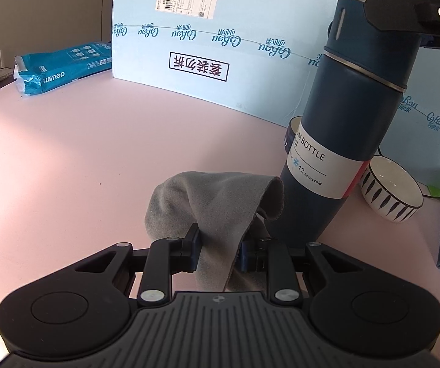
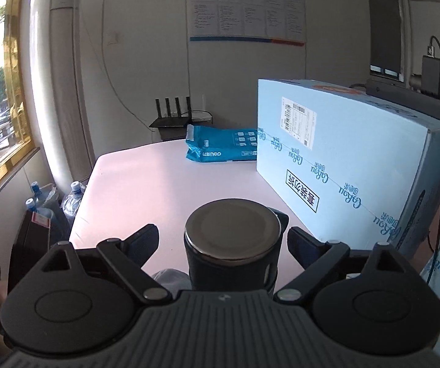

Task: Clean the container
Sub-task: 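Lift the bottle away from the cloth with the right gripper while the left gripper keeps the cloth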

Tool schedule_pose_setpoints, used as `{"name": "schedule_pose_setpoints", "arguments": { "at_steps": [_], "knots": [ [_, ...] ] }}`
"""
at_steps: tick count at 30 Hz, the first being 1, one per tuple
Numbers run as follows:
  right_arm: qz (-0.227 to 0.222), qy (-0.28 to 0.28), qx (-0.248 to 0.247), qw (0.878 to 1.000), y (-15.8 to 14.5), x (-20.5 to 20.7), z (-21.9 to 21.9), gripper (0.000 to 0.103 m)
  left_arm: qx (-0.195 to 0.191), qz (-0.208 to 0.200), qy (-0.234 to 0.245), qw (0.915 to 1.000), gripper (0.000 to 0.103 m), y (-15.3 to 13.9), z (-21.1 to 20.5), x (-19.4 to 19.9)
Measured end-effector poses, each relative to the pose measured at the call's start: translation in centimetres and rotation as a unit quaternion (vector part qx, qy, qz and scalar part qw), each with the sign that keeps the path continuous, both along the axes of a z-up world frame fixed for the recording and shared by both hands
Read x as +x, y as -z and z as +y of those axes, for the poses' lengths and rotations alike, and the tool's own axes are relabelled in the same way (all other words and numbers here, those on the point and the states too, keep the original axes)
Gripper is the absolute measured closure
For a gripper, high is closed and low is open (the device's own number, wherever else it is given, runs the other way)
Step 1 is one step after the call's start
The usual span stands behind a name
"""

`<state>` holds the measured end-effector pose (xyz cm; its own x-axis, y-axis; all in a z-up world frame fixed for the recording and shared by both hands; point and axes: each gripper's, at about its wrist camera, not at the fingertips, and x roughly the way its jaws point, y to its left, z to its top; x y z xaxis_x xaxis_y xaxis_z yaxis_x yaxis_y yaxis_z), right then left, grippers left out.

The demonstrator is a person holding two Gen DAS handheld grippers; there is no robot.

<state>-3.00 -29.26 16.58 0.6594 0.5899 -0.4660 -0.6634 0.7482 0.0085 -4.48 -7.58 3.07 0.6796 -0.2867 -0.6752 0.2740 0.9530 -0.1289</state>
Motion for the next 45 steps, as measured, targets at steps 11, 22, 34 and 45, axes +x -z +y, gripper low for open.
{"name": "schedule_pose_setpoints", "arguments": {
  "at_steps": [11,22,34,45],
  "knots": [
    [-0.034,-0.128,-0.059,0.989,-0.1,1.8,-2.5,0.009,0.018,-0.006,0.012,0.9997,0.083,0.1,-0.2,-0.6],
    [0.011,-0.201,-0.043,0.979,1.9,3.5,-1.8,0.009,0.06,0.009,-0.052,0.9968,0.083,-0.5,-0.6,0.3],
    [0.066,-0.187,0.01,0.98,2.0,3.6,-2.6,0.019,0.074,0.02,-0.095,0.9926,0.082,-0.3,0.2,0.8],
    [0.087,-0.069,0.051,0.992,1.9,3.2,-2.7,0.032,0.07,0.013,-0.097,0.9928,0.082,-0.5,0.1,0.6]
  ]
}}
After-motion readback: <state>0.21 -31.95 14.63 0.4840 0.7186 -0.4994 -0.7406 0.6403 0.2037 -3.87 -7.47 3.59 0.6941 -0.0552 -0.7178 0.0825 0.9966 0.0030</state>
